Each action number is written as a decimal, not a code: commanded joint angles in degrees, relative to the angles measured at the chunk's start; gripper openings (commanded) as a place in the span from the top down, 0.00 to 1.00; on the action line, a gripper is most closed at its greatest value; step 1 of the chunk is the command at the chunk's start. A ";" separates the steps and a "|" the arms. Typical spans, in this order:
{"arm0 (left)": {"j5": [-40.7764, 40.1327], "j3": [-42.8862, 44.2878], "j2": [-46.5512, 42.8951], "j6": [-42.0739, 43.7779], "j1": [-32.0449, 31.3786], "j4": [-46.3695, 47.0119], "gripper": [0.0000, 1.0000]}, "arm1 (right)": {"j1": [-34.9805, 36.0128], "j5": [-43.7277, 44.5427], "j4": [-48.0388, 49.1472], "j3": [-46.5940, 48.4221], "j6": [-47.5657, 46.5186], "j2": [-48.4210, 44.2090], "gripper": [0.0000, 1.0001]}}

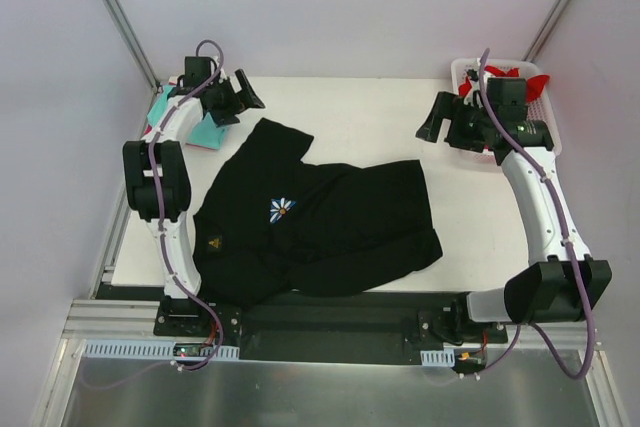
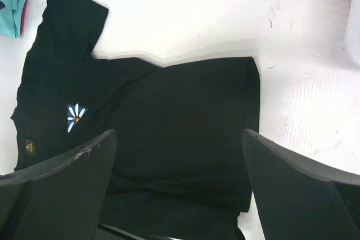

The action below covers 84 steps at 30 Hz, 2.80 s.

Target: Fold and stack the t-shirts

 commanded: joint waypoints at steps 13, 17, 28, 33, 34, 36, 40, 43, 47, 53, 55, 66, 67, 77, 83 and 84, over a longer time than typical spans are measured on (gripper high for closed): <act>18.83 1.94 -9.02 -1.43 -0.49 -11.84 0.01 | 12.28 0.46 1.94 8.86 -0.18 11.23 0.06; 12.07 -2.91 -16.41 3.30 -0.32 -10.78 0.01 | 14.48 -2.72 0.54 15.38 0.97 16.44 0.06; 0.53 11.69 -13.60 17.54 -3.39 -27.83 0.24 | 15.54 5.19 -3.77 9.15 -3.51 1.78 0.05; 0.90 6.42 -20.19 13.42 -4.97 -28.45 0.01 | 16.42 6.25 -4.12 7.65 -2.20 -0.69 0.05; 0.73 5.71 -21.24 11.85 -5.32 -28.62 0.01 | 17.29 6.33 -4.04 7.39 -1.93 -1.04 0.05; 2.74 3.52 -24.58 11.22 -5.50 -28.63 0.01 | 18.26 6.77 -4.03 6.86 -1.49 -1.48 0.05; 12.73 0.18 -30.29 12.18 -5.24 -28.89 0.01 | 20.63 8.62 -4.56 5.46 -0.88 -3.32 0.04; 15.22 -2.81 -34.51 9.57 -4.80 -28.28 0.01 | 21.25 8.88 -4.74 4.66 -0.09 -5.61 0.04; 21.28 -4.83 -41.18 6.13 -4.54 -24.77 0.01 | 21.78 9.50 -5.88 4.75 0.09 -7.63 0.04; 35.08 -19.05 -47.00 1.91 -4.63 -10.01 0.01 | 23.45 10.90 -6.32 4.40 0.97 -10.27 0.04; 36.92 -22.14 -45.87 0.94 -4.54 -5.53 0.01 | 24.06 11.34 -6.58 4.31 1.23 -10.97 0.04; -8.81 -2.50 -24.71 20.79 -7.09 -18.74 0.01 | 26.44 16.62 -10.10 0.88 0.62 -15.80 0.04; -10.60 4.84 -21.46 22.37 -7.09 -20.61 0.01 | 26.53 16.79 -10.36 0.88 0.44 -15.90 0.04; -23.36 31.01 9.93 26.16 -7.26 -25.99 0.07 | 26.70 16.88 -12.65 -0.52 -0.17 -18.79 0.04; -17.49 35.68 17.85 24.06 -5.77 -25.47 0.13 | 26.71 15.74 -12.39 -1.14 -0.88 -18.97 0.04; -17.30 35.68 18.29 23.01 -5.68 -25.03 0.14 | 26.70 15.57 -12.38 -1.05 -0.88 -18.89 0.04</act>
